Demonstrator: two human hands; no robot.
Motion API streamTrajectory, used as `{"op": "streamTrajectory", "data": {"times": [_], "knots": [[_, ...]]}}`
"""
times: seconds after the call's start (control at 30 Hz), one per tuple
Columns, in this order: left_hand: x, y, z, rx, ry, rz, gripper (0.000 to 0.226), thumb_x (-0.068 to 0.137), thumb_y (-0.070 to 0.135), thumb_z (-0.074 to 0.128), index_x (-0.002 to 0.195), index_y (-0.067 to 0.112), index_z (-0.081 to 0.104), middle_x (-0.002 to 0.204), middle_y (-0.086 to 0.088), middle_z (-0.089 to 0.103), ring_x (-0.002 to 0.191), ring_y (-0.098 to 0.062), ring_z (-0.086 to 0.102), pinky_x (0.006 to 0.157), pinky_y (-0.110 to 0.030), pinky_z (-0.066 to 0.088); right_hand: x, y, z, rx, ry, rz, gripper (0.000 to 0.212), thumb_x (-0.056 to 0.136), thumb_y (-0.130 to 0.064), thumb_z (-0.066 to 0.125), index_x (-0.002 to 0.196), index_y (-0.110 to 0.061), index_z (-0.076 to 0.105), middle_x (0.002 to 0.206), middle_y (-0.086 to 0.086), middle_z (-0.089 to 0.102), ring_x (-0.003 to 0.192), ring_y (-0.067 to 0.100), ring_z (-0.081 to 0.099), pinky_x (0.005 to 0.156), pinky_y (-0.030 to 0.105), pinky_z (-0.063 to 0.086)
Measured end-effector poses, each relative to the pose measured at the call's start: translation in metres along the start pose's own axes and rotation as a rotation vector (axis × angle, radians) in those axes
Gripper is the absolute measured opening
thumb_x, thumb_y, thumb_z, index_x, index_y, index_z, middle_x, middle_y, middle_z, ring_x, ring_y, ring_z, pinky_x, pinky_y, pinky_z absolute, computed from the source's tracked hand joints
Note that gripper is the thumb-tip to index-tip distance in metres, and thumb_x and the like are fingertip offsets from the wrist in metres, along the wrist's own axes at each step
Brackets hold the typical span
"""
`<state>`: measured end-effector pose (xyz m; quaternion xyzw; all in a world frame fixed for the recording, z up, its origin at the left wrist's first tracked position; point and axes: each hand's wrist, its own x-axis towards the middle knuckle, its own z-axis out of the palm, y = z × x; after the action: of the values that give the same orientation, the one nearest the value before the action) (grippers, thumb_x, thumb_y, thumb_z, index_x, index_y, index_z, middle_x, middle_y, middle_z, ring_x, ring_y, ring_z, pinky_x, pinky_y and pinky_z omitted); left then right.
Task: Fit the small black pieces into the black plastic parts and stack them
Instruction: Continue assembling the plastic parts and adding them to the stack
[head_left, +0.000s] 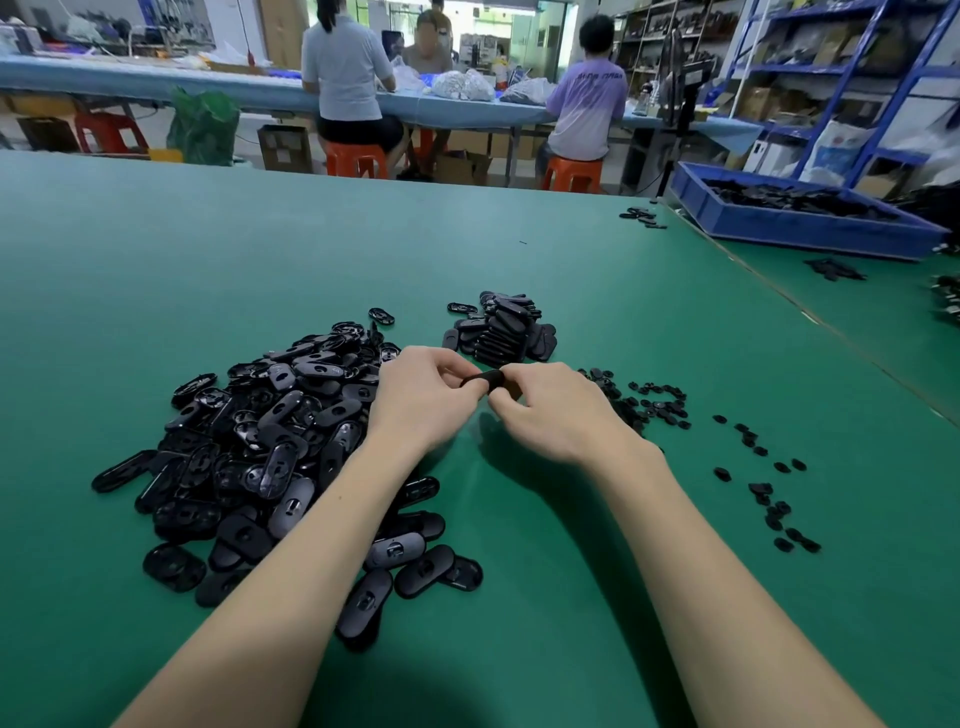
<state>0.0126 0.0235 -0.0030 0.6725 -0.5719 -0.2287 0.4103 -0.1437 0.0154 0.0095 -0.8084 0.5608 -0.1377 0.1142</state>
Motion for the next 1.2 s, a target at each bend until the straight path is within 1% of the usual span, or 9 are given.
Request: {"op": "streamTrajectory", "data": {"times": [0.07, 0.13, 0.23, 0.33, 0.5, 0.73, 0.93, 1.03, 1.2], "knots": [[0.003, -0.001, 0.002, 0.010, 0.025, -0.002, 0.017, 0.078, 0.035, 0.078, 0.063, 0.036, 0.068, 0.053, 0.025, 0.062, 0.059, 0.014, 0.058, 0.050, -0.005, 0.036, -0.001, 0.000, -0.003, -0.015, -0.004, 0.001, 0.028, 0.094, -0.040, 0.044, 0.105, -0.027, 0.067, 0.103, -0.004, 0.071, 0.097, 0.027, 0.063, 0.077, 0.036, 0.048], [0.010, -0.002, 0.005, 0.036, 0.061, -0.007, 0.016, 0.078, 0.034, 0.076, 0.065, 0.035, 0.067, 0.055, 0.020, 0.064, 0.065, 0.008, 0.061, 0.065, -0.016, 0.046, -0.002, -0.003, -0.007, 0.008, 0.035, -0.017, 0.029, 0.092, -0.039, 0.048, 0.110, -0.035, 0.071, 0.107, -0.009, 0.073, 0.100, 0.024, 0.064, 0.080, 0.034, 0.048], [0.028, 0.010, 0.005, 0.072, 0.035, 0.018, 0.007, 0.079, 0.031, 0.075, 0.077, 0.034, 0.068, 0.070, 0.017, 0.066, 0.081, -0.010, 0.067, 0.080, -0.023, 0.050, -0.001, -0.002, -0.011, 0.036, 0.139, -0.008, 0.024, 0.092, -0.049, 0.051, 0.095, -0.037, 0.072, 0.095, -0.014, 0.073, 0.093, 0.020, 0.065, 0.073, 0.031, 0.043], [0.055, 0.036, 0.004, 0.111, 0.009, 0.076, 0.007, 0.081, 0.032, 0.072, 0.084, 0.033, 0.066, 0.083, 0.006, 0.072, 0.078, -0.018, 0.068, 0.078, -0.030, 0.057, 0.001, 0.007, -0.014, -0.067, 0.115, 0.080, 0.033, 0.097, -0.049, 0.051, 0.079, -0.026, 0.067, 0.085, -0.003, 0.071, 0.090, 0.028, 0.065, 0.070, 0.033, 0.043], [0.098, 0.070, 0.020, 0.229, -0.032, 0.146, 0.003, 0.086, 0.029, 0.069, 0.089, 0.031, 0.069, 0.106, -0.001, 0.070, 0.099, -0.023, 0.066, 0.089, -0.035, 0.055, 0.000, 0.020, -0.021, -0.007, 0.019, 0.169, 0.031, 0.100, -0.038, 0.047, 0.095, -0.026, 0.075, 0.099, 0.000, 0.075, 0.099, 0.030, 0.065, 0.090, 0.039, 0.053], [0.120, 0.061, 0.034, 0.366, -0.010, 0.095, 0.015, 0.091, 0.024, 0.063, 0.101, 0.027, 0.074, 0.114, 0.000, 0.070, 0.105, -0.024, 0.064, 0.079, -0.029, 0.046, -0.001, 0.029, -0.026, -0.023, -0.066, 0.138, 0.034, 0.103, -0.031, 0.039, 0.119, -0.036, 0.069, 0.118, -0.006, 0.072, 0.109, 0.026, 0.064, 0.095, 0.041, 0.052], [0.120, 0.053, 0.025, 0.238, -0.075, 0.090, 0.019, 0.092, 0.033, 0.062, 0.105, 0.025, 0.072, 0.114, -0.003, 0.069, 0.105, -0.024, 0.064, 0.094, -0.038, 0.055, -0.005, 0.025, -0.030, -0.032, -0.165, 0.151, 0.069, 0.086, -0.020, 0.039, 0.149, -0.048, 0.042, 0.130, -0.013, 0.067, 0.121, 0.022, 0.058, 0.099, 0.040, 0.051], [0.112, 0.051, 0.016, 0.149, -0.082, 0.110, 0.017, 0.090, 0.030, 0.062, 0.101, 0.024, 0.073, 0.104, 0.000, 0.070, 0.101, -0.021, 0.065, 0.090, -0.035, 0.056, -0.003, 0.021, -0.030, -0.001, -0.126, 0.151, 0.059, 0.087, -0.021, 0.042, 0.139, -0.047, 0.054, 0.122, -0.015, 0.069, 0.116, 0.022, 0.061, 0.098, 0.038, 0.051], [0.079, 0.041, -0.007, 0.072, -0.120, 0.134, 0.013, 0.091, 0.032, 0.064, 0.097, 0.026, 0.074, 0.087, 0.011, 0.068, 0.080, -0.004, 0.061, 0.054, -0.005, 0.041, -0.002, 0.013, -0.027, 0.057, -0.157, 0.103, 0.037, 0.090, -0.028, 0.052, 0.120, -0.044, 0.067, 0.105, -0.017, 0.069, 0.092, 0.016, 0.065, 0.085, 0.031, 0.053]]}}
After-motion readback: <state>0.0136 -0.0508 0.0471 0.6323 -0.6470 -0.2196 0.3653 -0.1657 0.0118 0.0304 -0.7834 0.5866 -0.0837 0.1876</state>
